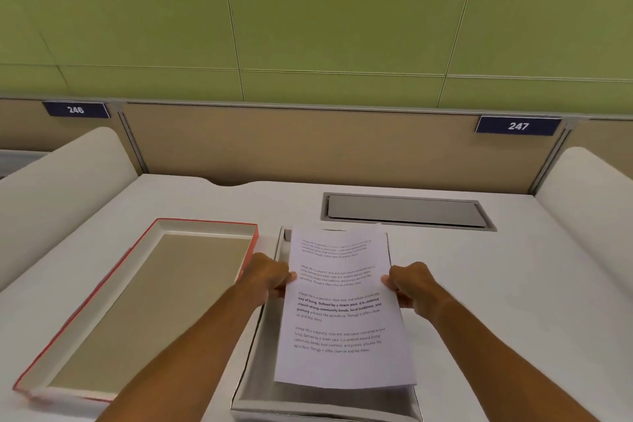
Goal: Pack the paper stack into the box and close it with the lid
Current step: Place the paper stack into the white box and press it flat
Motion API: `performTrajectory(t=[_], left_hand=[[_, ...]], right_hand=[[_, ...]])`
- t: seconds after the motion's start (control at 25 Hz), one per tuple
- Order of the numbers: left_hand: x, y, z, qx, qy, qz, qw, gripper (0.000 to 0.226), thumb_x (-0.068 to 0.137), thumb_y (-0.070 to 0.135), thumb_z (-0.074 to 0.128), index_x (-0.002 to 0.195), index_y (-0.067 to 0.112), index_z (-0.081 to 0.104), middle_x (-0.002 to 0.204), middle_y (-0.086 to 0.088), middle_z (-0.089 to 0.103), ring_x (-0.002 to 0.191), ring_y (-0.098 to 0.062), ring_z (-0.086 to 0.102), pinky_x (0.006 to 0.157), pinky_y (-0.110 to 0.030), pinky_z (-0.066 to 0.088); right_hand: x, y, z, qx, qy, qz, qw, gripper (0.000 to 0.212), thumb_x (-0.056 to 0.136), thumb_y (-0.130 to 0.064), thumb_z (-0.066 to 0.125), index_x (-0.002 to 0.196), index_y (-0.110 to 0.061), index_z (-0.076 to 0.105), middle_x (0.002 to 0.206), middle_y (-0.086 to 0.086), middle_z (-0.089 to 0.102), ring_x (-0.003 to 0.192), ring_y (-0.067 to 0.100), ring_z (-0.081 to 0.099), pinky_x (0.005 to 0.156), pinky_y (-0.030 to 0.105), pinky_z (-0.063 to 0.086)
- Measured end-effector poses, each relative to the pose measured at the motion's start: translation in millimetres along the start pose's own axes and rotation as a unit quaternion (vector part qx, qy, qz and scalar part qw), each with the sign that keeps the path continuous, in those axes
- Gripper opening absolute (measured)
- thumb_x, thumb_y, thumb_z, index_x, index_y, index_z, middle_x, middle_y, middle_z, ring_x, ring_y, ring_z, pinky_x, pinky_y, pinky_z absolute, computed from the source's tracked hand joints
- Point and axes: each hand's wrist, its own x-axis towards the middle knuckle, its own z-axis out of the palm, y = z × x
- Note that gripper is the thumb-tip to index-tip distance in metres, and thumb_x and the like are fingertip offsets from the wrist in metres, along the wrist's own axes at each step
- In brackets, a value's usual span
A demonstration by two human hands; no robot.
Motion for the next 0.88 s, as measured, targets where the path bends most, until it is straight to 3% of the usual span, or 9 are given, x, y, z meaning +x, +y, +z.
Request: performTrajectory(t=[0.16, 0.32, 0.44, 0.56, 0.64, 0.72, 0.8, 0.88], left_hand=[[19, -10, -4, 0.062, -0.006, 0.001, 0.998, 0.022, 0.076, -0.001, 0.076, 0.093, -0.004, 0.063, 0.095, -0.019, 0.075, 0.079, -0.029, 0.074, 0.07, -0.044, 0.063], [25, -12, 0, 0.109, -0.003, 0.016, 0.994, 0.028, 0.074, 0.002, 0.077, 0.096, -0.001, 0.06, 0.101, -0.017, 0.071, 0.087, -0.031, 0.07, 0.07, -0.04, 0.062], [27, -11, 6, 0.175, 0.017, 0.041, 0.983, 0.026, 0.076, 0.009, 0.078, 0.075, 0.009, 0.052, 0.093, -0.012, 0.068, 0.072, -0.024, 0.066, 0.065, -0.034, 0.06], [28, -11, 12, 0.261, 0.033, 0.076, 0.962, 0.028, 0.079, 0.015, 0.076, 0.071, 0.013, 0.049, 0.094, -0.01, 0.069, 0.065, -0.019, 0.063, 0.059, -0.028, 0.055], [29, -11, 15, 0.312, 0.023, 0.093, 0.945, 0.021, 0.081, 0.017, 0.073, 0.081, 0.01, 0.053, 0.099, -0.01, 0.07, 0.071, -0.02, 0.064, 0.062, -0.027, 0.055], [29, -12, 18, 0.345, -0.006, 0.102, 0.933, 0.02, 0.084, 0.019, 0.07, 0.092, 0.01, 0.054, 0.105, -0.01, 0.069, 0.076, -0.02, 0.062, 0.066, -0.026, 0.053], [26, -12, 19, 0.354, -0.04, 0.092, 0.93, 0.024, 0.087, 0.019, 0.065, 0.106, 0.008, 0.057, 0.111, -0.011, 0.067, 0.084, -0.021, 0.063, 0.07, -0.026, 0.053], [22, -10, 21, 0.35, -0.063, 0.079, 0.931, 0.031, 0.089, 0.018, 0.059, 0.116, 0.004, 0.055, 0.115, -0.013, 0.065, 0.092, -0.024, 0.063, 0.072, -0.028, 0.053]], right_hand=[[1, 8, 25, -0.049, 0.04, 0.009, 0.998, 0.018, 0.081, -0.007, 0.06, 0.096, 0.004, 0.06, 0.088, 0.019, 0.071, 0.081, 0.036, 0.072, 0.062, 0.036, 0.059], [3, 8, 36, -0.115, 0.085, 0.009, 0.99, 0.01, 0.08, -0.013, 0.061, 0.083, -0.005, 0.057, 0.085, 0.015, 0.07, 0.079, 0.033, 0.072, 0.075, 0.045, 0.063], [3, 7, 41, -0.167, 0.108, -0.003, 0.98, 0.015, 0.082, -0.016, 0.062, 0.072, -0.013, 0.051, 0.074, 0.006, 0.065, 0.066, 0.023, 0.067, 0.064, 0.034, 0.061], [3, 6, 46, -0.224, 0.116, -0.018, 0.968, 0.021, 0.083, -0.019, 0.063, 0.068, -0.018, 0.047, 0.07, -0.001, 0.061, 0.058, 0.016, 0.06, 0.049, 0.025, 0.049], [3, 5, 47, -0.265, 0.119, -0.023, 0.957, 0.023, 0.084, -0.019, 0.063, 0.069, -0.017, 0.046, 0.076, 0.0, 0.061, 0.057, 0.015, 0.057, 0.048, 0.023, 0.045], [2, 5, 50, -0.301, 0.111, -0.028, 0.947, 0.015, 0.085, -0.018, 0.062, 0.08, -0.013, 0.049, 0.086, 0.003, 0.061, 0.069, 0.021, 0.062, 0.058, 0.026, 0.05], [1, 6, 54, -0.327, 0.098, -0.032, 0.939, 0.013, 0.087, -0.017, 0.06, 0.094, -0.012, 0.05, 0.096, 0.007, 0.063, 0.085, 0.028, 0.065, 0.068, 0.031, 0.053], [-1, 9, 58, -0.346, 0.082, -0.036, 0.934, 0.011, 0.088, -0.016, 0.059, 0.095, -0.011, 0.051, 0.104, 0.009, 0.066, 0.084, 0.027, 0.062, 0.069, 0.031, 0.051]])
